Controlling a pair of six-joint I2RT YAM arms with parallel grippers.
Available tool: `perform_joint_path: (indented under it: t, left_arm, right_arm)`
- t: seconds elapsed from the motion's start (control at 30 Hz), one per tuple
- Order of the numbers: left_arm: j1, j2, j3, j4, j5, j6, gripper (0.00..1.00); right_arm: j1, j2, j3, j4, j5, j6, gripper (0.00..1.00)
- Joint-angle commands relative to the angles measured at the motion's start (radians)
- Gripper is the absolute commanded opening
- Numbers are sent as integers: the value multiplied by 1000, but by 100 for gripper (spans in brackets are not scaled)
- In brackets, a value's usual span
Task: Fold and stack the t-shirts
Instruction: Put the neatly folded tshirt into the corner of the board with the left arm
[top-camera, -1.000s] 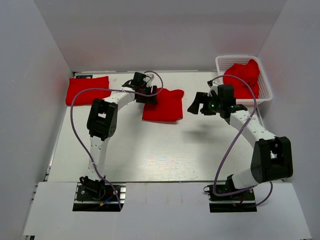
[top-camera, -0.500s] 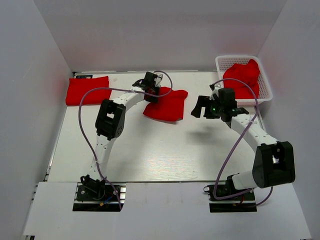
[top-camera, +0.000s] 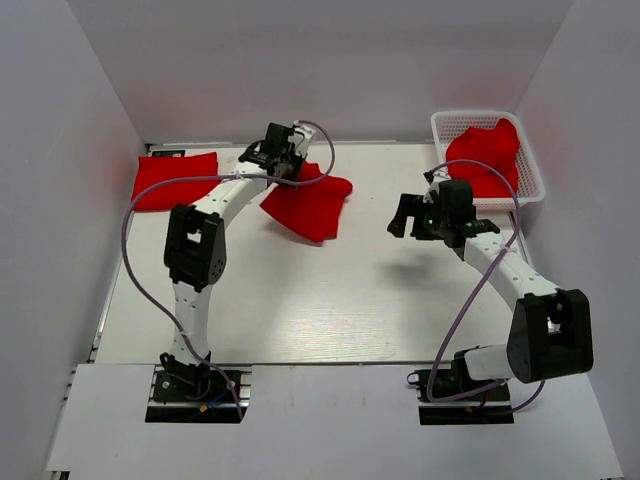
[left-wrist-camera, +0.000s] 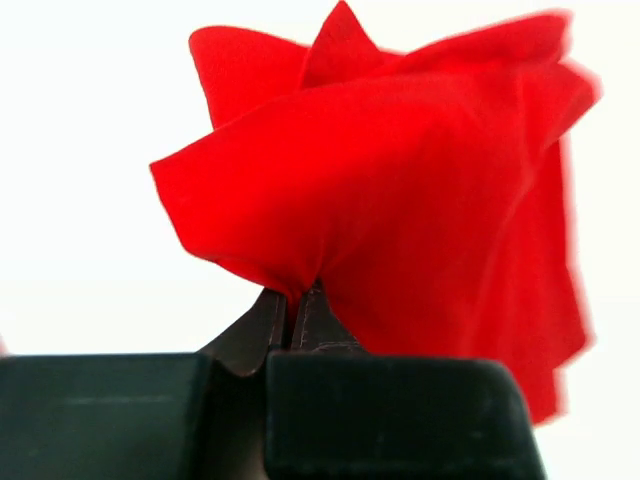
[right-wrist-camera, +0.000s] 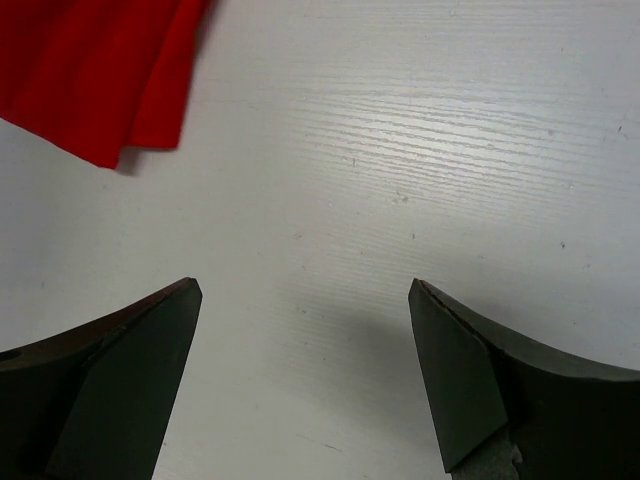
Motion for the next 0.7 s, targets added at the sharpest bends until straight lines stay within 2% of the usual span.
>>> perform_joint_path:
  t: [0.0, 0.23, 0.67]
  left_arm:
    - [36, -139, -10, 13, -39, 115, 0]
    - [119, -168, 3, -10, -72, 207, 0]
    - [273, -197, 104, -54, -35, 336, 0]
  right_arm:
    - [-4, -29, -2, 9, 21, -18, 90]
    - [-5, -13, 6, 8, 25, -20, 90]
    - [-4, 62, 64, 12, -15, -12, 90]
